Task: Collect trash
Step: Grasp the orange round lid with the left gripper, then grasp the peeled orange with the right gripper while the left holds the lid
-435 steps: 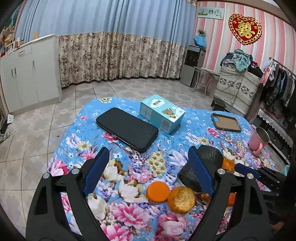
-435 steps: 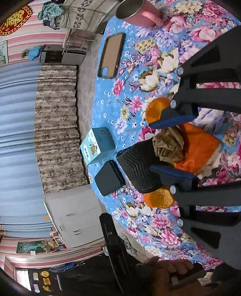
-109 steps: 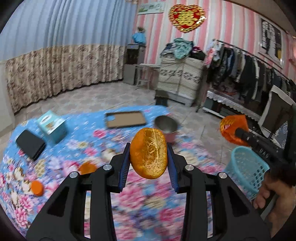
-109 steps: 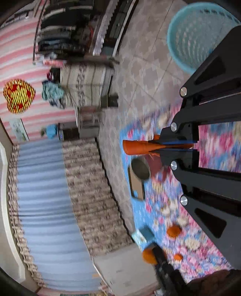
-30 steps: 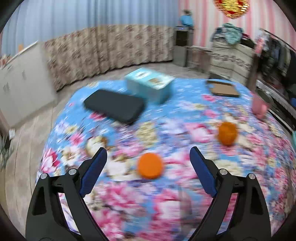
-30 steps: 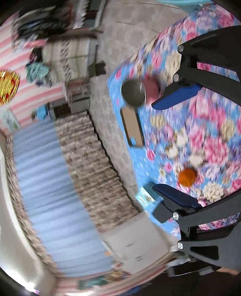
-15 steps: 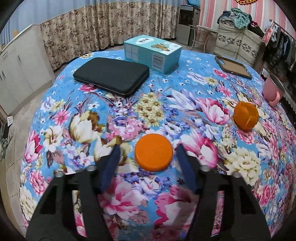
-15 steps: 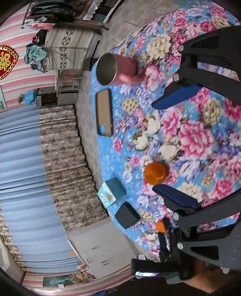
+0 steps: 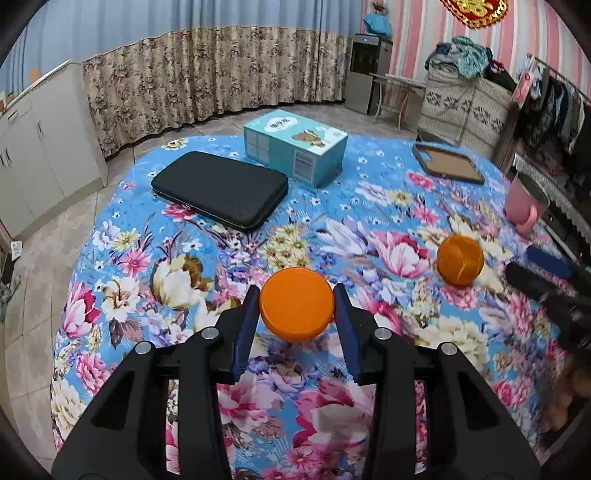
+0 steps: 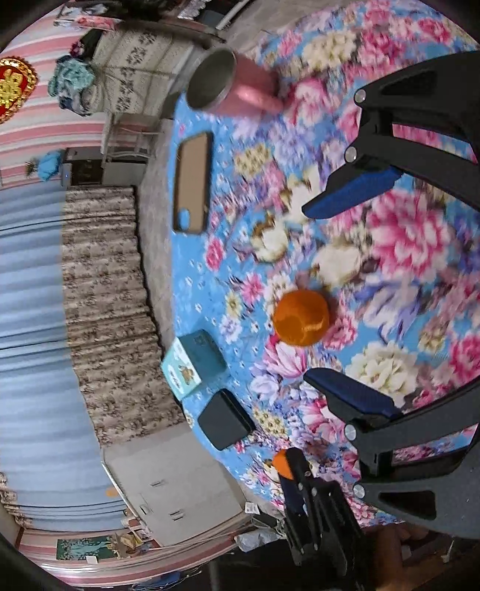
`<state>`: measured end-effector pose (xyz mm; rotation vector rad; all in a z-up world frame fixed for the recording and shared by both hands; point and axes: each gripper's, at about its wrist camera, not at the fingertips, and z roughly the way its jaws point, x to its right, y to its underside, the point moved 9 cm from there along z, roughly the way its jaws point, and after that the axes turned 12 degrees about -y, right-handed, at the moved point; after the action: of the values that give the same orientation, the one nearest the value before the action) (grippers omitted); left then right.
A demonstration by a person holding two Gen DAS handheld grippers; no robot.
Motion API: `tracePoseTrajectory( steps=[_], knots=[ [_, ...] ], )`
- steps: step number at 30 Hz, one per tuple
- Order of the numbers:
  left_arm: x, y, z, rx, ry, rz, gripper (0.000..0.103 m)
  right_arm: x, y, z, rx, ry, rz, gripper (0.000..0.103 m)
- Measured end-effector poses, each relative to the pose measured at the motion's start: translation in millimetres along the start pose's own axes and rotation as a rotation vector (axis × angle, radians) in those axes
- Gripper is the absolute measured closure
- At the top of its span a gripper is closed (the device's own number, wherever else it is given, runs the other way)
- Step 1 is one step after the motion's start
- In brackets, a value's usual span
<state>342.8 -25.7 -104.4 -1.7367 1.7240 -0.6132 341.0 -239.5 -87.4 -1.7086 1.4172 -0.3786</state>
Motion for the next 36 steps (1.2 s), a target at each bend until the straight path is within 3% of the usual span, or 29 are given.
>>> tracePoseTrajectory(
  steps=[7,12,15,18,22,28,36],
  knots=[
    [-1,-7,-8,0.027,0.040,-0.027,0.064,-15,6,44,-0.093,0.051,-0.042,0.017],
    [-1,-8,-8,0.027,0.051,-0.034,0.064,-2,7,62,-0.134,0.062,0.026,0.018],
    [3,-7,-7,0.023,0.054,-0.026,0.064,5,10,67,-0.155,0.073,0.055,0.032],
    [7,-9,-10,0.035,0.055,-0.014,0.064,1,11,69,-0.170,0.097,0.006,0.050],
    [12,-9,-11,0.045,0.057,-0.011,0.064,-3,8,65,-0.151,0.072,-0.008,0.068],
    [13,-11,-12,0.054,0.060,-0.018,0.064,-6,-1,48,-0.103,0.022,-0.004,0.069],
    [5,-15,-17,0.079,0.058,-0.038,0.064,-6,-14,-2,-0.002,0.044,-0.062,0.069]
  ],
)
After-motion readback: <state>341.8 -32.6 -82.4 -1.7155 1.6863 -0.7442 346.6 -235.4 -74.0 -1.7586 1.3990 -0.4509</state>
